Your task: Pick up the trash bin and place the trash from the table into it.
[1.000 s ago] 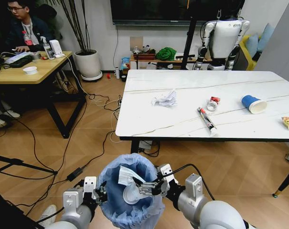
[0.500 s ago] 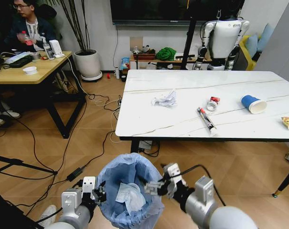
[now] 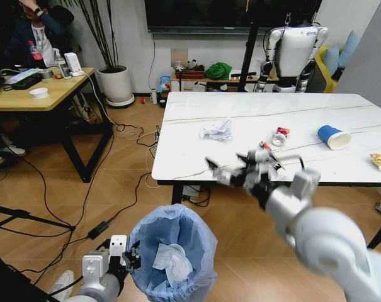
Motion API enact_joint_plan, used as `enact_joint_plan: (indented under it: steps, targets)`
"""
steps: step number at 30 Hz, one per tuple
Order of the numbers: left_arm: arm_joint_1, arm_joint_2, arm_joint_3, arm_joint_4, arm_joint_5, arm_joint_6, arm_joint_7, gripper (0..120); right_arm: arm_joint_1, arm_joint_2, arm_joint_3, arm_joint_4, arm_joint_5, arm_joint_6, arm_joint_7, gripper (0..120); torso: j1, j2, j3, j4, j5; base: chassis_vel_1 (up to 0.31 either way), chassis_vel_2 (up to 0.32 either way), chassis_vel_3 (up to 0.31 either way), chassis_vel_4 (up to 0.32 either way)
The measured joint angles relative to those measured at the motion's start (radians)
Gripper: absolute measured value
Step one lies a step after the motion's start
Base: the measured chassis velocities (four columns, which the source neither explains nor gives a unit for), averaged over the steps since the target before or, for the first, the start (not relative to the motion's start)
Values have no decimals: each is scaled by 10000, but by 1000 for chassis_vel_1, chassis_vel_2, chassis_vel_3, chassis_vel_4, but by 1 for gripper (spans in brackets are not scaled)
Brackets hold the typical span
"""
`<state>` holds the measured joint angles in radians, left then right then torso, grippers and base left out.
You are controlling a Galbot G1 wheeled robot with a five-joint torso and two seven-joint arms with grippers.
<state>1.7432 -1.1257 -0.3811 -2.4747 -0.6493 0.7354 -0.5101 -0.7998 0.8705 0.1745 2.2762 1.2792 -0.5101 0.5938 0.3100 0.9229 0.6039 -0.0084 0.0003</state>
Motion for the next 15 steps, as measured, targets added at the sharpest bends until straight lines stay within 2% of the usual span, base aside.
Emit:
enact_joint_plan:
  steps: [4, 8, 12, 15]
  targets:
    - [6, -24, -64, -3, 1, 0, 6, 0, 1492, 366, -373, -1265, 859, -114, 530, 100, 0, 0, 0, 5, -6, 0, 0, 0, 0]
    - [-6, -38, -85, -2, 0, 0, 8, 0, 1940, 479, -561, -1926, 1007, -183, 603, 100, 0, 0, 0, 4, -2, 0, 0, 0, 0]
    - [-52, -81, -102, 34, -5, 0, 19, 0, 2905, 921, -1232, -3982, 1099, -298, 814, 100, 0, 0, 0, -3, 0, 0, 0, 0, 0]
    - [-57, -93, -105, 35, -6, 0, 20, 0, 3316, 1293, -1524, -4838, 1077, -336, 968, 100, 0, 1, 0, -2, -5, 0, 0, 0, 0]
